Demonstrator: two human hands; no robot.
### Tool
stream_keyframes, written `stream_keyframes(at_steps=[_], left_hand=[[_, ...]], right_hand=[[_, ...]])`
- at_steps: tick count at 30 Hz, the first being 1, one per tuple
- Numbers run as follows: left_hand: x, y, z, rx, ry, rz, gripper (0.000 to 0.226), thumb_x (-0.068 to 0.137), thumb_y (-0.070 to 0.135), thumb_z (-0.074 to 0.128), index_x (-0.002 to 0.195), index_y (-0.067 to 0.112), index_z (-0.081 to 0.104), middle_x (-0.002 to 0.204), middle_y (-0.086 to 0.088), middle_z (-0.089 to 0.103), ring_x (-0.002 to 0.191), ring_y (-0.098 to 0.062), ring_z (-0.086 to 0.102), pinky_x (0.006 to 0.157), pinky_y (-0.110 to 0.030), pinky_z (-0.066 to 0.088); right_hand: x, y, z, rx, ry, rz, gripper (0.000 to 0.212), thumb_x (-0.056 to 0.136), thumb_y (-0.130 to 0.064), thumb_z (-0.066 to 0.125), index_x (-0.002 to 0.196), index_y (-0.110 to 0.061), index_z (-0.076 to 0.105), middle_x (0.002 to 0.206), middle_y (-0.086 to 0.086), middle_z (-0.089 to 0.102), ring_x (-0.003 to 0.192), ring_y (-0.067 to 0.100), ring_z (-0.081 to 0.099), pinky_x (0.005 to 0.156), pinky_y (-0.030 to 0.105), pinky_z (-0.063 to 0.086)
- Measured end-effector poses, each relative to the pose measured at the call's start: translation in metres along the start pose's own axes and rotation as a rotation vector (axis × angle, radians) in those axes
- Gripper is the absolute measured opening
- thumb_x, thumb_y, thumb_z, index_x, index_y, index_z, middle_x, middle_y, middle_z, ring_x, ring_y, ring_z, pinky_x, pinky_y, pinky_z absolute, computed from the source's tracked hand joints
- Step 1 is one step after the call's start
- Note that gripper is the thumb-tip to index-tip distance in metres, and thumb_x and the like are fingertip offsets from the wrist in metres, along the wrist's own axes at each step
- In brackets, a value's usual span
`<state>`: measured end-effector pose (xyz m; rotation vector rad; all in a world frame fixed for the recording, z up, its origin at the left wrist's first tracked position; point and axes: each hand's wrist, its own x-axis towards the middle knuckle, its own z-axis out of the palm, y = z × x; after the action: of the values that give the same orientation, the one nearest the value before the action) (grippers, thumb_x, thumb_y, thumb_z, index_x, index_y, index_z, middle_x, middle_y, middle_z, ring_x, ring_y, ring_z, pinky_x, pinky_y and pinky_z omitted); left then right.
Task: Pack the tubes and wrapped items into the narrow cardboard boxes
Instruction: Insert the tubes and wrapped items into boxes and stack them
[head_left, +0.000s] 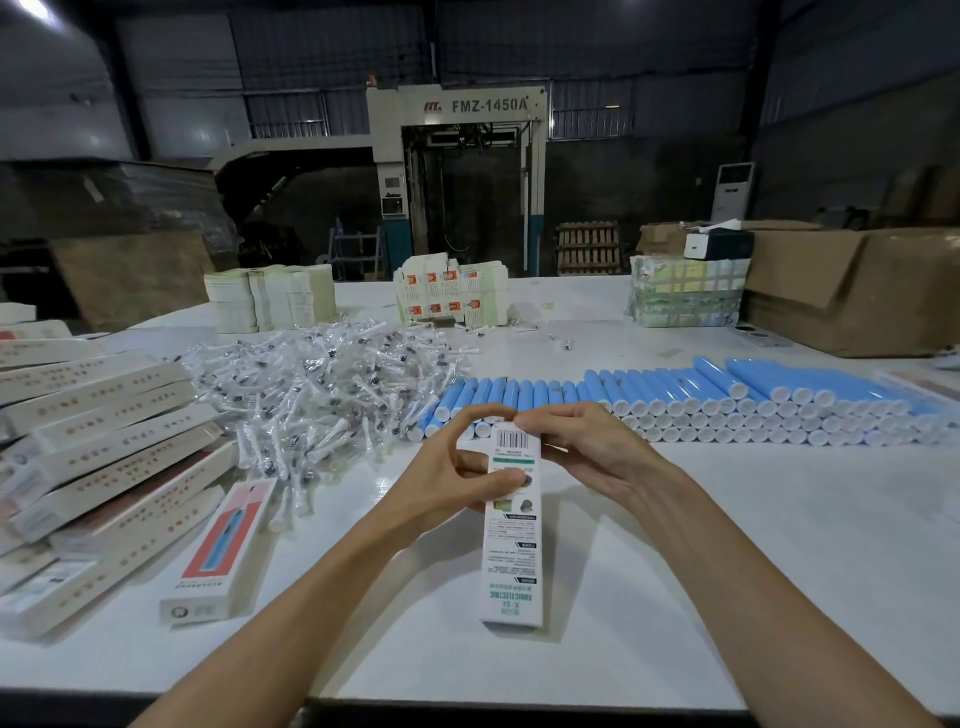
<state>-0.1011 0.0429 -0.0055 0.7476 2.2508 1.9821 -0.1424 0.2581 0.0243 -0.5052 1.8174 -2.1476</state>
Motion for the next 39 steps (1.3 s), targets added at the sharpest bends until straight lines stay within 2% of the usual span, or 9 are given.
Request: stream_keyframes(at_steps=[4, 8, 16, 20, 23, 25, 32, 36, 39], left_hand=[[0.001, 0.001, 0.001, 0.030, -0.017, -0.009, 0.057, 0.093, 0.014, 0.085, 0.132, 0.044, 0.056, 0.108, -0.017, 0.082, 0.098, -0.035, 0.080, 0.077, -0.037, 0.065], [0.001, 0.001, 0.001, 0.054, -0.008, -0.013, 0.055, 0.093, 0.013, 0.086, 0.128, 0.043, 0.056, 0.106, -0.017, 0.082, 0.096, -0.035, 0.081, 0.076, -0.036, 0.065], [0.005, -0.003, -0.004, 0.022, 0.123, 0.045, 0.052, 0.089, 0.024, 0.088, 0.130, 0.036, 0.058, 0.105, -0.017, 0.082, 0.096, -0.035, 0.081, 0.075, -0.039, 0.065], [0.008, -0.001, -0.005, 0.237, 0.209, 0.157, 0.051, 0.092, 0.036, 0.084, 0.136, 0.044, 0.060, 0.101, 0.001, 0.084, 0.091, -0.023, 0.080, 0.074, -0.032, 0.065], [0.009, 0.004, -0.006, 0.380, 0.226, 0.205, 0.055, 0.092, 0.042, 0.084, 0.139, 0.046, 0.057, 0.100, 0.012, 0.083, 0.091, -0.017, 0.076, 0.082, -0.029, 0.063], [0.009, 0.010, -0.008, 0.392, 0.205, 0.235, 0.056, 0.091, 0.041, 0.086, 0.139, 0.043, 0.056, 0.102, 0.013, 0.083, 0.094, -0.018, 0.075, 0.079, -0.029, 0.063], [0.010, 0.019, -0.012, 0.353, 0.176, 0.284, 0.061, 0.086, 0.045, 0.088, 0.135, 0.034, 0.054, 0.105, 0.004, 0.082, 0.097, -0.027, 0.072, 0.080, -0.049, 0.066], [0.012, 0.014, -0.009, 0.329, 0.208, 0.285, 0.067, 0.085, 0.044, 0.088, 0.139, 0.035, 0.050, 0.102, 0.003, 0.083, 0.095, -0.028, 0.074, 0.089, -0.047, 0.063], [0.014, 0.009, -0.006, 0.320, 0.227, 0.268, 0.066, 0.086, 0.044, 0.089, 0.139, 0.035, 0.051, 0.099, 0.003, 0.083, 0.094, -0.025, 0.074, 0.093, -0.045, 0.061]], right_hand=[[0.002, 0.001, 0.000, 0.040, 0.052, 0.066, 0.009, 0.089, -0.003, 0.076, 0.087, 0.004, 0.081, 0.106, 0.026, 0.076, 0.100, 0.030, 0.076, 0.084, 0.031, 0.060], [0.001, 0.002, 0.000, -0.052, 0.050, 0.049, 0.009, 0.089, -0.007, 0.078, 0.089, 0.001, 0.082, 0.106, 0.024, 0.077, 0.103, 0.029, 0.075, 0.088, 0.032, 0.059], [-0.006, 0.000, 0.005, -0.003, -0.045, -0.053, 0.027, 0.104, -0.015, 0.061, 0.121, 0.001, 0.074, 0.120, 0.021, 0.074, 0.118, 0.031, 0.070, 0.103, 0.041, 0.056], [-0.003, -0.001, 0.012, 0.036, 0.097, -0.137, 0.022, 0.103, -0.006, 0.060, 0.117, 0.004, 0.074, 0.111, 0.023, 0.076, 0.109, 0.034, 0.074, 0.087, 0.034, 0.062], [-0.002, -0.005, 0.013, -0.016, 0.129, -0.224, 0.020, 0.101, -0.004, 0.062, 0.111, 0.003, 0.077, 0.107, 0.022, 0.078, 0.103, 0.032, 0.076, 0.084, 0.030, 0.061], [-0.001, -0.011, 0.012, -0.069, 0.109, -0.291, 0.019, 0.100, -0.005, 0.064, 0.109, -0.001, 0.080, 0.107, 0.020, 0.078, 0.103, 0.031, 0.076, 0.083, 0.029, 0.061], [-0.007, -0.034, 0.004, -0.302, -0.051, -0.357, 0.020, 0.101, -0.016, 0.067, 0.115, -0.016, 0.081, 0.111, 0.010, 0.079, 0.109, 0.025, 0.075, 0.098, 0.033, 0.059], [-0.013, -0.032, 0.003, -0.454, -0.073, -0.409, 0.024, 0.098, -0.030, 0.074, 0.121, -0.030, 0.079, 0.113, -0.002, 0.080, 0.111, 0.016, 0.074, 0.096, 0.027, 0.058], [-0.011, -0.020, 0.004, -0.453, -0.021, -0.476, 0.027, 0.096, -0.022, 0.076, 0.122, -0.030, 0.079, 0.112, -0.003, 0.080, 0.108, 0.017, 0.075, 0.090, 0.026, 0.059]])
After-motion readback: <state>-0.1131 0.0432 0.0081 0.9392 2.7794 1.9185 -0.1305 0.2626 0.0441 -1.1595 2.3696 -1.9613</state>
